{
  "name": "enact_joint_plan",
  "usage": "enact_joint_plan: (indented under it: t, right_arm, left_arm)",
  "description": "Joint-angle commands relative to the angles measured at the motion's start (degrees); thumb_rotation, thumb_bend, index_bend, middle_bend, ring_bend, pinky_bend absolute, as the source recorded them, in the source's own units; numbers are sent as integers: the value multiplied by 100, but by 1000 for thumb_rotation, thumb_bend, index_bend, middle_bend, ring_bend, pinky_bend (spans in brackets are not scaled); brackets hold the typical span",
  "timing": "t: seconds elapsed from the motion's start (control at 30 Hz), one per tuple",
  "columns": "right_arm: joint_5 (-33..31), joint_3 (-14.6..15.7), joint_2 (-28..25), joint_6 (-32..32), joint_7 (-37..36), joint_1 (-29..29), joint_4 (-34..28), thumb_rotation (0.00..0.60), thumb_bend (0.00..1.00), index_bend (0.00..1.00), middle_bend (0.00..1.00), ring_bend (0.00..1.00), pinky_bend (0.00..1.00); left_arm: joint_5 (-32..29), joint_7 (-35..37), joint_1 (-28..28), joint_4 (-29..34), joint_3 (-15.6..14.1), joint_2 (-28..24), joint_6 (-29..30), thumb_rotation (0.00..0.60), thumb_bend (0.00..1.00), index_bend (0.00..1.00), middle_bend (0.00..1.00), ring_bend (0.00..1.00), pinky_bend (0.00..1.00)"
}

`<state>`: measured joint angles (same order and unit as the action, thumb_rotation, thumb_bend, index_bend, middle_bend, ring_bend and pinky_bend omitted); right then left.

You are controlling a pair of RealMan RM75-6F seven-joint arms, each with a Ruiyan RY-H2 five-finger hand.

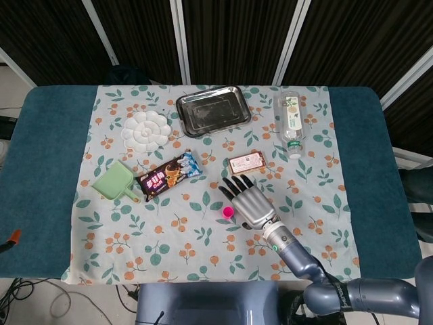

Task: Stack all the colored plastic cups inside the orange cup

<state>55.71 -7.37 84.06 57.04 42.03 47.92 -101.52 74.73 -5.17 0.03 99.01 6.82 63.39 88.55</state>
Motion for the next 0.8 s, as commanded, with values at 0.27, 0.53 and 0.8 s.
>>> enact_joint_plan:
  t: [0.27,0.53,0.8]
  right_arm:
    - [11,54,256,34,-132,42,293,600,310,313,0,20,87]
    - [84,58,448,70,-225,63,482,600,374,383,0,33,87]
    - [58,81,573,55,-214,95,636,600,385,400,0,33,87]
  left_arm:
    - [-42,-12,3,9,15,8,1,600,203,97,65,6,0]
    - [-62,0,5,22,20,3,-7,600,208,98,64,5,0]
    - [-65,11,1,13,25,3,-13,600,210,98,64,5,0]
